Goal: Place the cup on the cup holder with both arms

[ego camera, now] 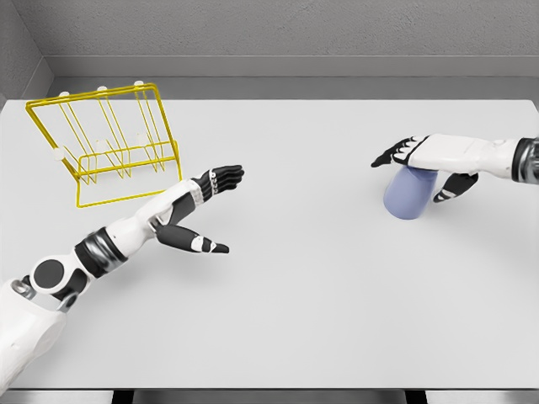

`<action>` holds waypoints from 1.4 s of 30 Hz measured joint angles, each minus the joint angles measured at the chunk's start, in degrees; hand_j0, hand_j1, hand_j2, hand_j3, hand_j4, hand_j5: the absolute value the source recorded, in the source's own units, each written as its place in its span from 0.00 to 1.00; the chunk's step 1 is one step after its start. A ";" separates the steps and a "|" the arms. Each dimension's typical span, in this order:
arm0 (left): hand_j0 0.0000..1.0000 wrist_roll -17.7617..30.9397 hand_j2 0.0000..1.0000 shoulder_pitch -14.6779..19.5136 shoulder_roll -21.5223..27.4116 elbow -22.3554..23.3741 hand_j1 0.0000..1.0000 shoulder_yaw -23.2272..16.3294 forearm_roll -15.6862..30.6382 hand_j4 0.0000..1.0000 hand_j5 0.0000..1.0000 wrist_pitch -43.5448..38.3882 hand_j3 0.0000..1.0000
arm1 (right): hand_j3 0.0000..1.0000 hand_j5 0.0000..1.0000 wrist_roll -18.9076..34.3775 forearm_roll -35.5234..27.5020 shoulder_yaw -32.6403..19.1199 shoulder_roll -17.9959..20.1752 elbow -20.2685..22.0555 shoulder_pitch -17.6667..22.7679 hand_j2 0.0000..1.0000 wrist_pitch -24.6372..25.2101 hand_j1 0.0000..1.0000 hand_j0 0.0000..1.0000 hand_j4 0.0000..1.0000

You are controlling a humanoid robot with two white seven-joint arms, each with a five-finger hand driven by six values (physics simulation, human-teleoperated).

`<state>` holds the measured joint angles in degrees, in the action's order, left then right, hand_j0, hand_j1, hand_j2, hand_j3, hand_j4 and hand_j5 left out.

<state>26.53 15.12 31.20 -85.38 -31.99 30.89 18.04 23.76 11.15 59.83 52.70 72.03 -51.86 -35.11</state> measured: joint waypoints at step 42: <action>1.00 -0.13 1.00 -0.35 -2.09 1.98 1.00 0.68 -4.60 1.00 1.00 -3.95 1.00 | 0.64 0.64 2.48 0.42 0.10 -0.98 -2.55 -1.49 0.64 0.04 0.64 0.64 0.64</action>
<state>26.40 14.77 29.10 -83.41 -31.31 26.29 14.09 26.24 11.58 59.93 51.72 69.48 -53.35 -35.06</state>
